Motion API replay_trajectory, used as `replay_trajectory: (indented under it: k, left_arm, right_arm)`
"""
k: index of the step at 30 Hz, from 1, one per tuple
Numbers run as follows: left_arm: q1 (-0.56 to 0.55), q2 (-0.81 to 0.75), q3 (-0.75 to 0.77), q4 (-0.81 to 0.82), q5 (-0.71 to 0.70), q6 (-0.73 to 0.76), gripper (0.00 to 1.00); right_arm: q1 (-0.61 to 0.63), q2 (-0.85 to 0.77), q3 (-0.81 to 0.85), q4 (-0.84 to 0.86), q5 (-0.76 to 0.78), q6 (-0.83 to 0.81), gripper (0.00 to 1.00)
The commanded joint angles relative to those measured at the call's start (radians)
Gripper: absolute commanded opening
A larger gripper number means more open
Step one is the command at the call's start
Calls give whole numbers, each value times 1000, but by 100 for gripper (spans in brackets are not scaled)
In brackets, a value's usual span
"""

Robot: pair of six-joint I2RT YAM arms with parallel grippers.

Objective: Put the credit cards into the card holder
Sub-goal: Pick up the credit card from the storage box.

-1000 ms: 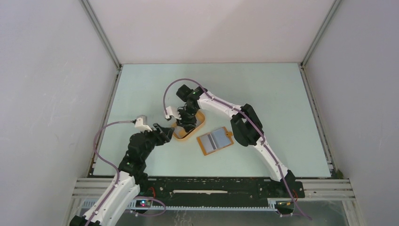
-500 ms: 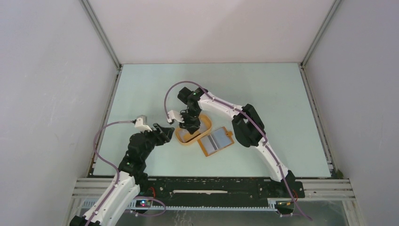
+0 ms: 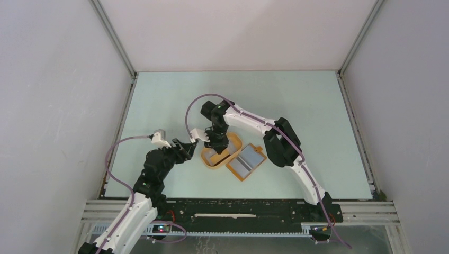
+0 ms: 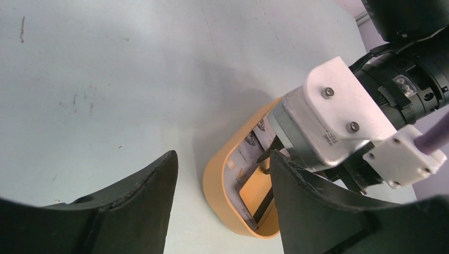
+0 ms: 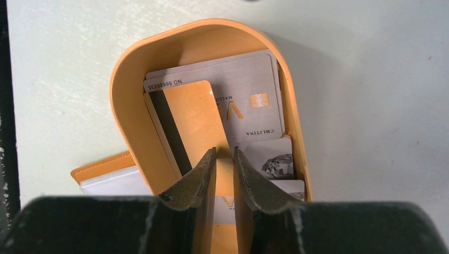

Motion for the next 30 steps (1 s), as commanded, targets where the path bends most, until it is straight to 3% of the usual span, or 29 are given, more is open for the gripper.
replay_trajectory:
  k: [1, 30]
  left_arm:
    - [10, -8, -34, 18, 11, 23, 69]
    - [13, -6, -35, 20, 20, 25, 69]
  right_arm:
    - [20, -91, -23, -59, -2, -20, 25]
    - [30, -216, -208, -96, -6, -44, 29]
